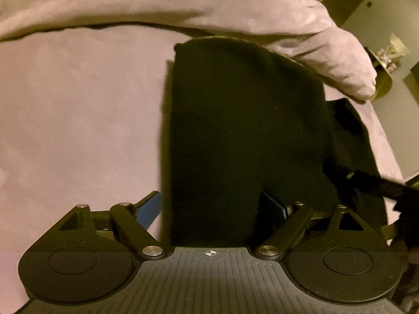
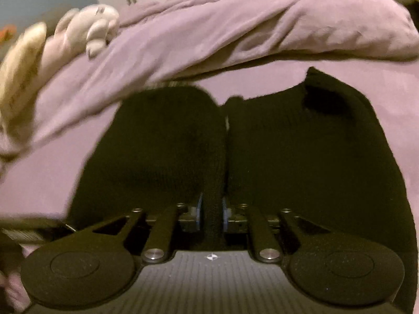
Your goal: Fold small clothes
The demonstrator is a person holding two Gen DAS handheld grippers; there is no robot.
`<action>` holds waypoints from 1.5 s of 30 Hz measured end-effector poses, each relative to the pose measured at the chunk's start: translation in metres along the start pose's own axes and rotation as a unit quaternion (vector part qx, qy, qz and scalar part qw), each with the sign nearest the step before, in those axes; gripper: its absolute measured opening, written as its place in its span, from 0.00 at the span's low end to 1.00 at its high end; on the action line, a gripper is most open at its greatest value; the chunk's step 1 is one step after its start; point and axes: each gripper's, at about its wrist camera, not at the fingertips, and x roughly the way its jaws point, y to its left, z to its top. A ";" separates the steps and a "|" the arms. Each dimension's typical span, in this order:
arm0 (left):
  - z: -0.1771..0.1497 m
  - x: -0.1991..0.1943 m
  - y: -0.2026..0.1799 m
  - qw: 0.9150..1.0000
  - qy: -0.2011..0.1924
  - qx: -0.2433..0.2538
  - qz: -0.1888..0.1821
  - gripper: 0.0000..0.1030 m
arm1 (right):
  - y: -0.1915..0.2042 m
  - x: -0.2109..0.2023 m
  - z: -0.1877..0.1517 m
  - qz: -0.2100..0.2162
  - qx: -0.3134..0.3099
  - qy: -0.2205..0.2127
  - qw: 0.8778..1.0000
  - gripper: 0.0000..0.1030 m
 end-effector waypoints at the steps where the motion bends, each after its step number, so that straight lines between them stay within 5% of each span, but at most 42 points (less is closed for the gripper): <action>1: -0.001 -0.001 -0.003 1.000 -0.003 0.008 -0.001 0.86 | -0.007 -0.006 0.001 0.002 0.015 -0.007 1.000 0.41; 2: -0.002 -0.001 -0.006 1.000 -0.006 0.022 0.001 0.86 | -0.017 -0.013 0.001 0.000 0.027 -0.011 1.000 0.51; 5: -0.004 0.000 -0.010 0.999 -0.006 0.034 0.004 0.87 | -0.040 -0.015 0.000 0.026 0.064 0.006 0.998 0.57; 8: -0.002 0.001 -0.009 1.000 -0.003 0.022 0.001 0.87 | -0.045 0.001 -0.002 0.071 0.095 0.028 0.993 0.75; 11: -0.002 0.004 -0.010 1.000 -0.004 0.015 0.002 0.88 | -0.034 0.015 -0.001 0.096 0.087 0.029 0.991 0.83; 16: 0.000 0.007 -0.011 1.000 -0.001 0.013 0.004 0.90 | -0.006 0.033 0.004 0.096 0.033 0.037 0.994 0.81; 18: 0.002 0.008 -0.010 1.000 0.002 0.008 0.003 0.90 | 0.001 0.040 0.004 0.079 0.014 0.040 0.996 0.58; 19: 0.002 0.008 -0.010 1.000 0.003 0.006 0.004 0.90 | 0.002 0.043 0.006 0.079 0.009 0.046 0.996 0.35; 22: 0.003 0.009 -0.011 1.000 0.005 0.005 0.005 0.91 | 0.001 0.044 0.005 0.086 0.009 0.039 0.995 0.35; 26: 0.004 0.012 -0.010 1.000 0.012 -0.001 0.005 0.93 | 0.003 0.051 0.001 0.093 0.004 0.044 0.995 0.55; 30: 0.006 0.013 -0.011 1.000 0.015 0.000 0.010 0.94 | 0.009 0.063 0.006 0.093 0.017 0.054 0.994 0.65; 33: 0.006 0.015 -0.010 1.000 0.018 -0.002 0.016 0.95 | 0.016 0.068 0.007 0.080 0.011 0.058 0.995 0.62; 35: 0.006 0.015 -0.010 1.000 0.021 -0.010 0.017 0.95 | 0.022 0.065 0.007 0.065 -0.008 0.053 0.996 0.37; 37: 0.007 0.015 -0.009 0.999 0.026 -0.016 0.019 0.96 | 0.023 0.062 0.007 0.069 -0.013 0.051 0.996 0.30; 41: 0.007 0.015 -0.007 0.999 0.031 -0.025 0.018 0.96 | 0.028 0.062 0.005 0.064 -0.023 0.050 0.996 0.31; 45: 0.006 0.015 0.001 0.999 0.033 -0.041 0.013 0.97 | 0.032 0.072 0.003 0.074 -0.015 0.070 0.995 0.47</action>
